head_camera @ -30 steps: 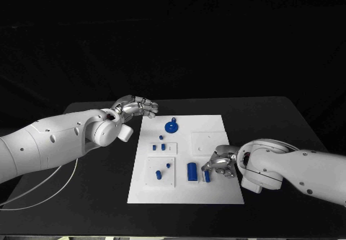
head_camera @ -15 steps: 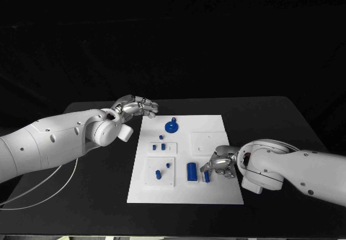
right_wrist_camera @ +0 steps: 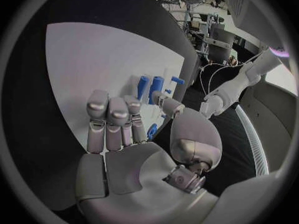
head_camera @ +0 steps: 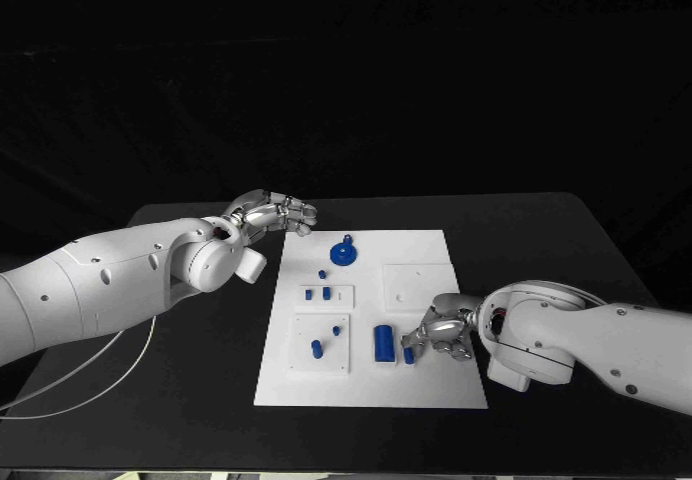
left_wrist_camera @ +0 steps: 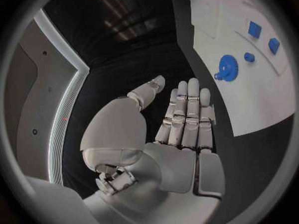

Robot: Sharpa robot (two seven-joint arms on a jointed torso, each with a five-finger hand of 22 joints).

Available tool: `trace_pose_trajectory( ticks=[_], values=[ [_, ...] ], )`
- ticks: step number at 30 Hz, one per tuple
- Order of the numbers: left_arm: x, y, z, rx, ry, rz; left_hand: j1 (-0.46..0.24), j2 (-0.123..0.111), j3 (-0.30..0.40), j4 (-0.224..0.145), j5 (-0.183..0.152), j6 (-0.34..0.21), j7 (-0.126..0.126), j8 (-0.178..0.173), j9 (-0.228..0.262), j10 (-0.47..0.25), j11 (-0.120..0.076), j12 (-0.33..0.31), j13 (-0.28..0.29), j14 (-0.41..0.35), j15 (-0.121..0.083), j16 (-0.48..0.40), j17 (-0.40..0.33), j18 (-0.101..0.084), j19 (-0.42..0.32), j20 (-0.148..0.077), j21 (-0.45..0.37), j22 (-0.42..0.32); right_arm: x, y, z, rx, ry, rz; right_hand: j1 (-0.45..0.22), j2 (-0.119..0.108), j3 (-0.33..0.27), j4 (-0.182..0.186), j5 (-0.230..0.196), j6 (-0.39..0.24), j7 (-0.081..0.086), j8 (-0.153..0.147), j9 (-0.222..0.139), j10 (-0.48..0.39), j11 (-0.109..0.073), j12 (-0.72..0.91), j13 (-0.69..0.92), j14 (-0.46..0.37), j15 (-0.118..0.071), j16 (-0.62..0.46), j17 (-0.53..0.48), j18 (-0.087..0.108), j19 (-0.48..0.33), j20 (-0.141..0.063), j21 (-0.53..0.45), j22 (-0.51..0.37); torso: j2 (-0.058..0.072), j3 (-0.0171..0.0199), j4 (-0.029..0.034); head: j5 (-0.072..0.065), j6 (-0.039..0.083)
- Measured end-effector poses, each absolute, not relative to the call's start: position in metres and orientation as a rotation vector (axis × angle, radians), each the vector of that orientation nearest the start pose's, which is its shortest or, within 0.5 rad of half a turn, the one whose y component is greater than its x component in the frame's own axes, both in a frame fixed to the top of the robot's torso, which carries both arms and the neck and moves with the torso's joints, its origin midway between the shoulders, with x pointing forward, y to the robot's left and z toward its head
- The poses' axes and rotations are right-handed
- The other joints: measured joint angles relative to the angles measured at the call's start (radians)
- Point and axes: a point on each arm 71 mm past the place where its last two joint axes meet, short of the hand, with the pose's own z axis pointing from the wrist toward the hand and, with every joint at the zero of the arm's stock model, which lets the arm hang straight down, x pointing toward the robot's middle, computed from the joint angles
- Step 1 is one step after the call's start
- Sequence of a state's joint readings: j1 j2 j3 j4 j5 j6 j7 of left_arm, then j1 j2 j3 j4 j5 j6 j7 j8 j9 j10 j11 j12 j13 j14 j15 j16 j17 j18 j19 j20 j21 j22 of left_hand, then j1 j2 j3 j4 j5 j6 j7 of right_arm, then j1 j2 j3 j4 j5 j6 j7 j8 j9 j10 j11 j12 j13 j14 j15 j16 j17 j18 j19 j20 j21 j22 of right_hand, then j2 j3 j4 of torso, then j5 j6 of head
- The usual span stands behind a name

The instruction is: Assemble the parts on the task board

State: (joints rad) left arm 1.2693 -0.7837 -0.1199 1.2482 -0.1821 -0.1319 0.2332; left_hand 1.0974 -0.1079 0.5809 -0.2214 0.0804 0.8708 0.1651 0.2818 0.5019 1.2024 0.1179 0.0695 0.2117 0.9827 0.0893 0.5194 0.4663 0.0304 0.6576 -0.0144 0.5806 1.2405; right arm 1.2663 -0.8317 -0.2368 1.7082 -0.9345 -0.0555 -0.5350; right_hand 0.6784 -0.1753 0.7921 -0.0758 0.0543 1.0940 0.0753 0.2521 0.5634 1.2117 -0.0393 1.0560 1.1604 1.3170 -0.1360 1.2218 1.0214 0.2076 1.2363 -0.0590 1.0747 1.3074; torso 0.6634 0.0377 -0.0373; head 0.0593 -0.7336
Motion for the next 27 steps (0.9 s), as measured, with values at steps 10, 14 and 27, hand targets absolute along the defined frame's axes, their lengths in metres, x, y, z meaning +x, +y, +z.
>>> trace_pose_trajectory(
  ticks=[10, 14, 27],
  values=[
    [0.5346, 0.2555, -0.1946, -0.966, 1.645, -1.321, 0.0, 0.0, 0.0, 0.0, 0.0, 0.0, 0.0, 0.0, 0.0, 0.0, 0.0, 0.0, 0.0, 0.0, 0.0, 0.0, 0.001, 0.0, 0.0, 0.0, 0.0, 0.0, 0.4178, -0.1699, -0.2474, 0.203, 2.397, 0.536, 0.065, 0.019, -0.087, -0.107, 0.064, 0.0, 0.0, 0.008, 0.005, 0.0, 0.0, 0.0, 0.005, 0.0, 0.0, 0.0, 0.0, 0.0, 0.003, -0.004, 0.009, 0.0, 0.0, 0.0, 0.0001, -0.001, 0.0],
    [0.5346, 0.2555, -0.1946, -0.966, 1.645, -1.321, 0.0, 0.0, 0.0, 0.0, 0.0, 0.0, 0.0, 0.0, 0.0, 0.0, 0.0, 0.0, 0.0, 0.0, 0.0, 0.0, 0.001, 0.0, 0.0, 0.0, -0.004, 0.001, 0.4161, -0.1683, -0.247, 0.164, 2.402, 0.535, 0.133, 0.014, -0.135, -0.189, 0.086, 0.0, 0.0, 0.008, 0.005, 0.0, 0.0, -0.004, 0.005, 0.0, 0.0, 0.0, 0.0, 0.0, 0.0, -0.008, 0.009, 0.0, 0.0, 0.0, 0.0001, -0.001, 0.0],
    [0.5346, 0.2554, -0.1946, -0.966, 1.646, -1.321, 0.0, 0.0, 0.0, 0.0, 0.0, 0.0, 0.0, 0.0, 0.0, 0.0, 0.0, 0.0, 0.0, 0.0, 0.0, 0.0, 0.002, 0.0, 0.0, 0.0, -0.004, 0.001, 0.4148, -0.1652, -0.2469, 0.076, 2.405, 0.519, 0.207, 0.002, -0.166, -0.207, 0.046, 0.0, 0.0, 0.012, 0.003, 0.0, 0.0, -0.004, 0.006, 0.0, 0.001, 0.0, -0.003, 0.0, -0.001, -0.007, 0.009, 0.0, 0.0, 0.0001, -0.0001, -0.002, -0.001]
  ],
)
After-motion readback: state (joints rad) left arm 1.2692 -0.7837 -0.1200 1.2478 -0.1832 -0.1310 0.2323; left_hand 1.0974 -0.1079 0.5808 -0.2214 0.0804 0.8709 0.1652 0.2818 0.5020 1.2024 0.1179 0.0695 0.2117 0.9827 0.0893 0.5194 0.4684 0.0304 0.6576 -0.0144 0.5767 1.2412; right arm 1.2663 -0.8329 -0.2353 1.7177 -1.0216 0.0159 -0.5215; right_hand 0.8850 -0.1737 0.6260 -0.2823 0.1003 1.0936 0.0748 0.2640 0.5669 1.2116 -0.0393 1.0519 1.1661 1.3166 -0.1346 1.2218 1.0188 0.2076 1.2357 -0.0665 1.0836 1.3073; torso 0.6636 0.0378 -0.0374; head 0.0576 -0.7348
